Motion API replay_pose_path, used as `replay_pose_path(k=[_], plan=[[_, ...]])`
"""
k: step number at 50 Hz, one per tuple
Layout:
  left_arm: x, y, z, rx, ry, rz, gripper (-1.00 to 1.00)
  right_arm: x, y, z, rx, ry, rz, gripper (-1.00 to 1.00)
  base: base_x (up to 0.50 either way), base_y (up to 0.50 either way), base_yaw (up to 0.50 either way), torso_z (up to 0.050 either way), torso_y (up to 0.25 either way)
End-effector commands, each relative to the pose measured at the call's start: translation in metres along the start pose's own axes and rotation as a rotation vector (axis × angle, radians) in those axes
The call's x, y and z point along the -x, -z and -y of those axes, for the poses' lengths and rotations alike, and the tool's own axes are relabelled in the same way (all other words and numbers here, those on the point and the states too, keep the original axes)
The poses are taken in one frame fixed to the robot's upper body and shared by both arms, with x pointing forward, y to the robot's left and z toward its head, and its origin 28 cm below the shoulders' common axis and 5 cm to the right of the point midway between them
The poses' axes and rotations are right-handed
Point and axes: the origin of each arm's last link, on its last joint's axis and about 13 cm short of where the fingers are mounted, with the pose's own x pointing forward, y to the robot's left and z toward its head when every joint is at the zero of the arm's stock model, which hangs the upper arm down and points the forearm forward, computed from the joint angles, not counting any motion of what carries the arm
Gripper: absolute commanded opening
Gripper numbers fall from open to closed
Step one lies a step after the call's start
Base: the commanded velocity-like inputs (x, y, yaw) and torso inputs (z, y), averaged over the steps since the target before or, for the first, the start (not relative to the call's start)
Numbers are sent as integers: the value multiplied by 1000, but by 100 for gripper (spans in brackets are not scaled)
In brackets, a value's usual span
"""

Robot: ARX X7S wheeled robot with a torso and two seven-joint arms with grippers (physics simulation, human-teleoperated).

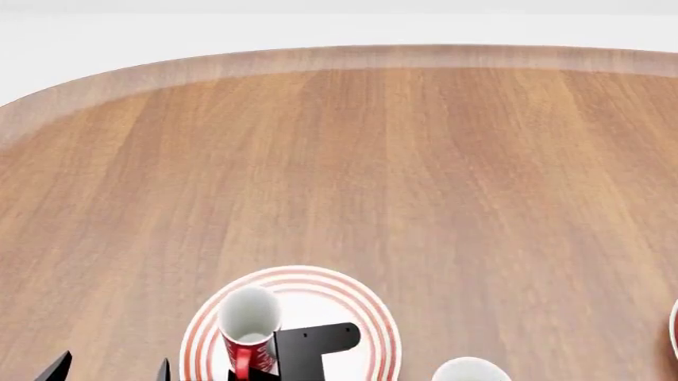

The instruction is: Put the red mug on the left plate.

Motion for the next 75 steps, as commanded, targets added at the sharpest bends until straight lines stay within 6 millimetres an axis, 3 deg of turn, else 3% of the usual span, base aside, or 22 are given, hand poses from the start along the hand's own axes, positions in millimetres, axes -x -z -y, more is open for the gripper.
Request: replay_pose_path(k=[1, 19, 57, 58, 69, 75], plan=[[0, -1, 0, 0, 0, 2, 100, -1, -4, 4, 28, 38, 15, -100, 0, 0, 0, 0, 0], [0, 0, 0, -1, 2, 1, 100, 5, -9, 8, 33, 64, 35, -100, 0, 0, 0, 0, 0], [0, 0, 1, -2, 3, 1, 100, 0, -10, 25, -16, 95, -1, -100, 1, 0, 0, 0, 0], [0, 0, 1, -1, 3, 1, 100, 0, -10, 25, -16, 96, -2, 100, 13, 0, 0, 0, 0], [0, -1, 0, 0, 0, 4, 100, -1, -7, 21, -14, 83, 7, 100, 0, 0, 0, 0, 0], [2, -4, 0, 1, -1, 11, 100, 12, -5, 15, -15, 69, 36, 100, 0, 0, 0, 0, 0]])
